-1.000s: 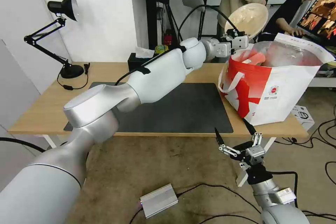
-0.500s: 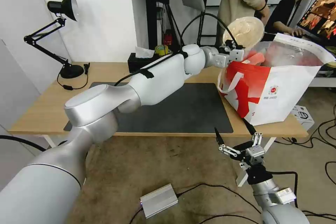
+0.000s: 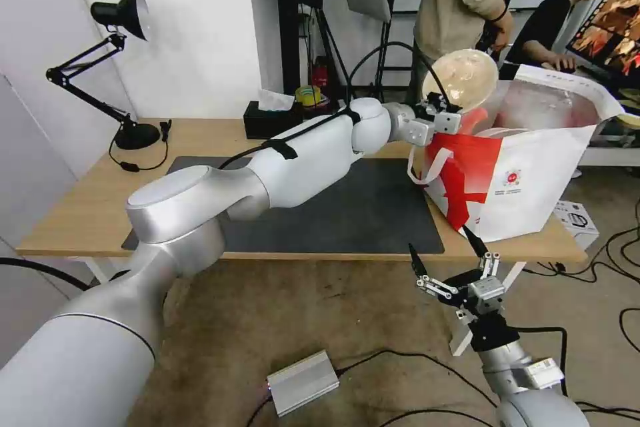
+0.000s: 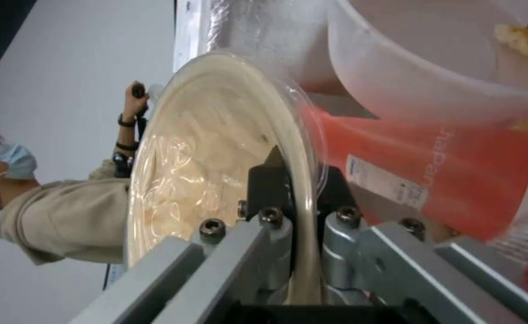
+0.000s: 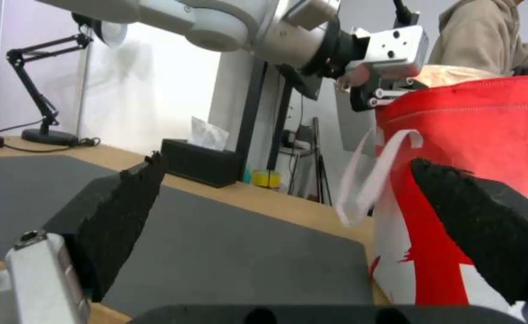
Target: Pick up the trash from the table and place it into the takeout bag.
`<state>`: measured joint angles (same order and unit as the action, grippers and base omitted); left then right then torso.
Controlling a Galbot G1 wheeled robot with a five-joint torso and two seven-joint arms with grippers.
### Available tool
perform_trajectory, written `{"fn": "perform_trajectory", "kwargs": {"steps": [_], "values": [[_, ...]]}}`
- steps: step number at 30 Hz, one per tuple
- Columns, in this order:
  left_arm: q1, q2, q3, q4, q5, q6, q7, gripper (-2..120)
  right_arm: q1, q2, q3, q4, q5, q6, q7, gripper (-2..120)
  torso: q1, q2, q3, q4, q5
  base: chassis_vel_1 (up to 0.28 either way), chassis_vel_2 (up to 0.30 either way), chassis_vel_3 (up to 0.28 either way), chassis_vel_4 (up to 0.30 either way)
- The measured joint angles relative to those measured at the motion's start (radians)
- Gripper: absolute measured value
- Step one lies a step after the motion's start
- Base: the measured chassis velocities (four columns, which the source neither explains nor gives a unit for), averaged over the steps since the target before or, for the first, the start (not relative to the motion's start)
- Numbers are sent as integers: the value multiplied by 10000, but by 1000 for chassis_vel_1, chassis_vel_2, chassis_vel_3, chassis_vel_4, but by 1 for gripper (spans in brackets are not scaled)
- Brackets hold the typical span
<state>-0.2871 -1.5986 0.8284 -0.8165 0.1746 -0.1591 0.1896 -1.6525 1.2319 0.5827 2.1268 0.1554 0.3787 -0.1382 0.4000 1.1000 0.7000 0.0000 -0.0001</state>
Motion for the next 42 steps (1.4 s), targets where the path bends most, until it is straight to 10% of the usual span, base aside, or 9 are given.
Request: {"fn": "perform_trajectory", "kwargs": {"steps": [42], "values": [[-487,-27,414,-363,2947,-516,150,5,0,0,0,0,0,0,0,100,0,0,0,0,1,0,0,0,0]]}}
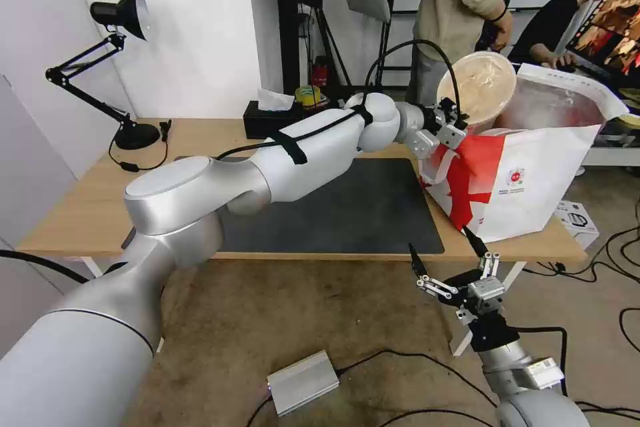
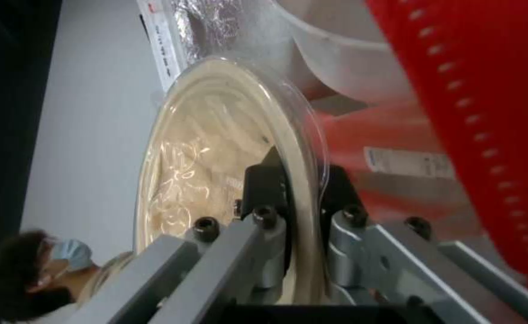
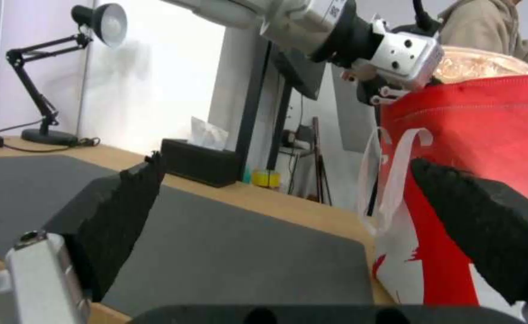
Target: Pick up the trash from the table and place it into the takeout bag.
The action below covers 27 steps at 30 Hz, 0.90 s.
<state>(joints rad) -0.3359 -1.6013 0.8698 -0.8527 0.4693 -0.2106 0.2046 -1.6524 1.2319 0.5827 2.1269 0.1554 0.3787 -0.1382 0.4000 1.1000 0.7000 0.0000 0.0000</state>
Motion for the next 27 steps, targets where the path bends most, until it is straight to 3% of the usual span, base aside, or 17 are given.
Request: {"fn": "perform_trajectory", "kwargs": {"steps": [6,27], "values": [[-184,-3,126,-67,335,-28,103,13,0,0,0,0,0,0,0,100,0,0,0,0,0,0,0,0,0],[-533,-5,-25,-233,1860,-48,109,11,0,0,0,0,0,0,0,100,0,-1,0,0,0,0,0,0,0]]}}
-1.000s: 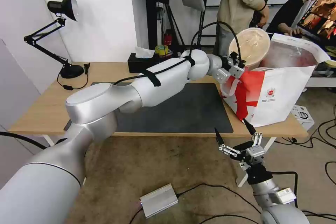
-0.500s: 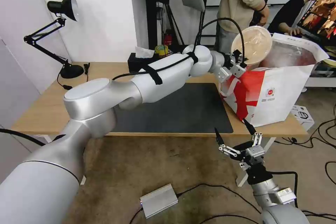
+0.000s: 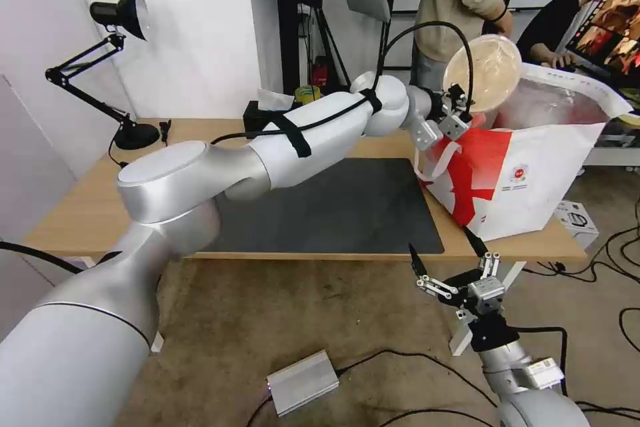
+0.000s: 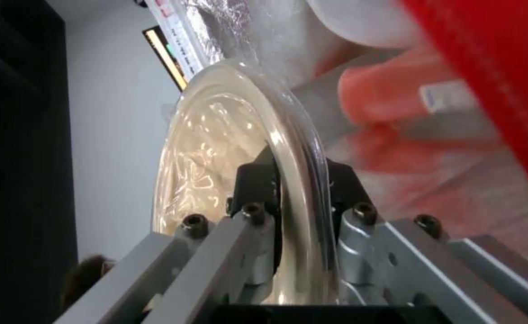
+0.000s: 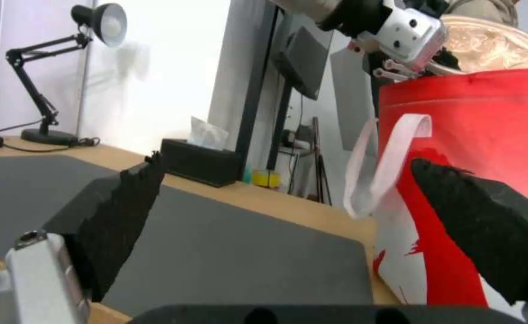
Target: Pick up the trash from the table and place it into the takeout bag.
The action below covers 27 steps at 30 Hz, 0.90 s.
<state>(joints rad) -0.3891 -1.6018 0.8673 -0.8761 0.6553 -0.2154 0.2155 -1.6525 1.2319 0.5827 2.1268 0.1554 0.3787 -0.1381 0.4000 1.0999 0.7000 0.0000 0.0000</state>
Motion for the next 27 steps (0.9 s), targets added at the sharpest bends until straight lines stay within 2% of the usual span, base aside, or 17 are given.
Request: {"fn": "perform_trajectory", "kwargs": {"steps": [18,27], "values": [[31,-3,284,-423,828,-364,77,13,0,0,0,0,0,0,0,100,0,0,0,0,0,0,0,0,0],[104,-6,368,-432,952,-361,105,43,0,0,0,0,0,0,0,100,0,0,0,1,-1,0,0,0,0]]}}
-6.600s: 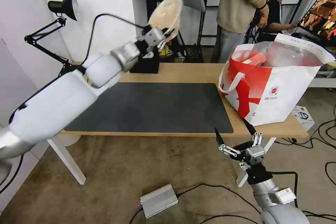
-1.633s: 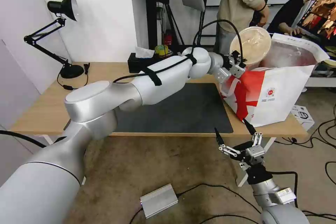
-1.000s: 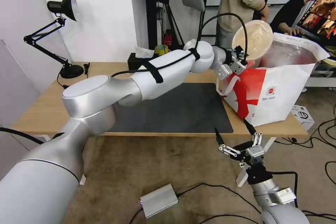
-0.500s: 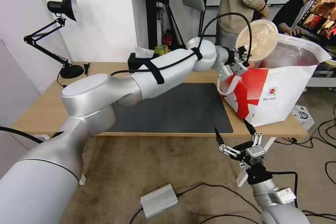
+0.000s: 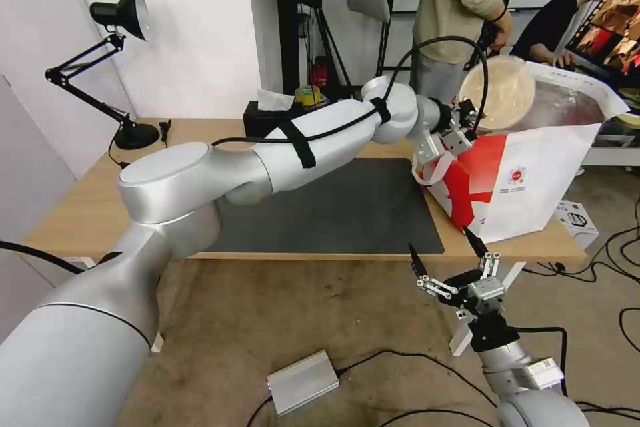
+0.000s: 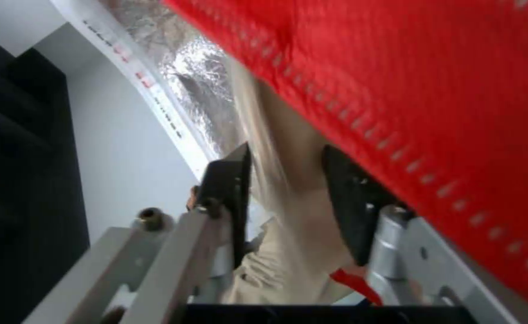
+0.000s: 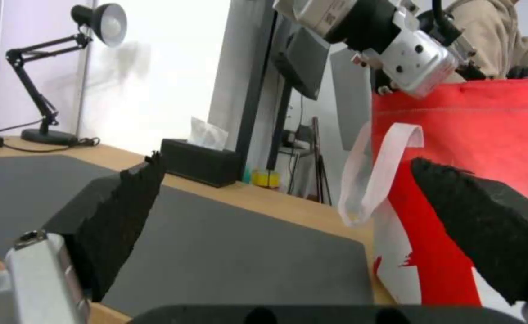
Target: Pick up the trash from the table and place it into the takeout bag.
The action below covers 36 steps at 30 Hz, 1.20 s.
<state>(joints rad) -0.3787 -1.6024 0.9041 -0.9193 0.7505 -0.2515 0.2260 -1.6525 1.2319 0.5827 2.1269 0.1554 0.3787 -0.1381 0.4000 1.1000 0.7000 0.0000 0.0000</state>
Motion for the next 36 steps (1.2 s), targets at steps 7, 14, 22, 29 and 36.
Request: {"fn": "perform_trajectory", "kwargs": {"steps": [7,14,22,29,36], "values": [[14,4,-1,-22,33,233,23,69,0,0,0,0,0,0,0,100,0,0,0,0,0,0,0,0,0],[8,8,-79,-47,127,275,-22,91,1,0,0,0,0,0,0,100,0,0,1,-1,0,0,0,0,0],[-2,24,-506,-49,325,287,-92,100,0,0,0,0,0,0,-1,100,0,0,0,0,0,0,0,0,0],[-93,49,-1051,-42,364,-25,-81,100,0,0,0,0,0,0,0,100,0,0,0,0,0,0,0,0,0],[-186,65,-1324,36,-503,-209,186,100,0,0,0,0,0,0,-1,100,0,0,0,-1,0,0,0,0,0]]}}
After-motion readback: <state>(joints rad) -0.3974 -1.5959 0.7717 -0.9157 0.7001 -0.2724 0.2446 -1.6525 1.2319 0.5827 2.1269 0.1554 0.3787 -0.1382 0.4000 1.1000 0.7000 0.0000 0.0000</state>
